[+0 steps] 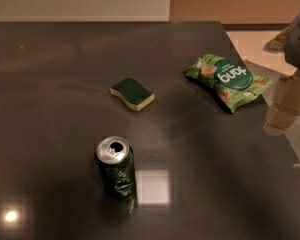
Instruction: Knock green can over
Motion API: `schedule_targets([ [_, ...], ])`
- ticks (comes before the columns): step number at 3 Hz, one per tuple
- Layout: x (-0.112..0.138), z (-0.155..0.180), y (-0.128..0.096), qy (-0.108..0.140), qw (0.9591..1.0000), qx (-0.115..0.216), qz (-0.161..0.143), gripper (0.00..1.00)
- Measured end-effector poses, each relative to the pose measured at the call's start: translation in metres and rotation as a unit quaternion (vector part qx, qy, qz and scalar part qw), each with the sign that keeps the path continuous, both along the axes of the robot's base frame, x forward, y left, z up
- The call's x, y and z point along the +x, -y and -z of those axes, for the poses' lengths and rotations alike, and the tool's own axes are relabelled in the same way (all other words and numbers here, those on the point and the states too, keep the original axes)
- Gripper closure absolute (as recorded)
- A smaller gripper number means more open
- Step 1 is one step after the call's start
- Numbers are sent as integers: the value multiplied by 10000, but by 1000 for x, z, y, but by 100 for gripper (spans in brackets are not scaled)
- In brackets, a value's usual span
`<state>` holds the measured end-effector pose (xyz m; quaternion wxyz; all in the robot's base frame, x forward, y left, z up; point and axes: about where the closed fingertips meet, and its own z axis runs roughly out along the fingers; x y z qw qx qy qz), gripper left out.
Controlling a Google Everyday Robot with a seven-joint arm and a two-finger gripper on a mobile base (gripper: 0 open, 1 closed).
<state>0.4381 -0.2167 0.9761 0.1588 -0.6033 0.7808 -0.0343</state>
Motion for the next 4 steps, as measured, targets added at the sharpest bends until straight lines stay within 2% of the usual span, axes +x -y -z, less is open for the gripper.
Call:
schedule_targets([
  [2, 0, -2, -5, -14, 10000, 31, -62, 0],
  [3, -2, -1, -23, -43, 9989, 312, -355, 0],
  [4, -10, 10, -58, -191, 9934, 754, -840, 0],
])
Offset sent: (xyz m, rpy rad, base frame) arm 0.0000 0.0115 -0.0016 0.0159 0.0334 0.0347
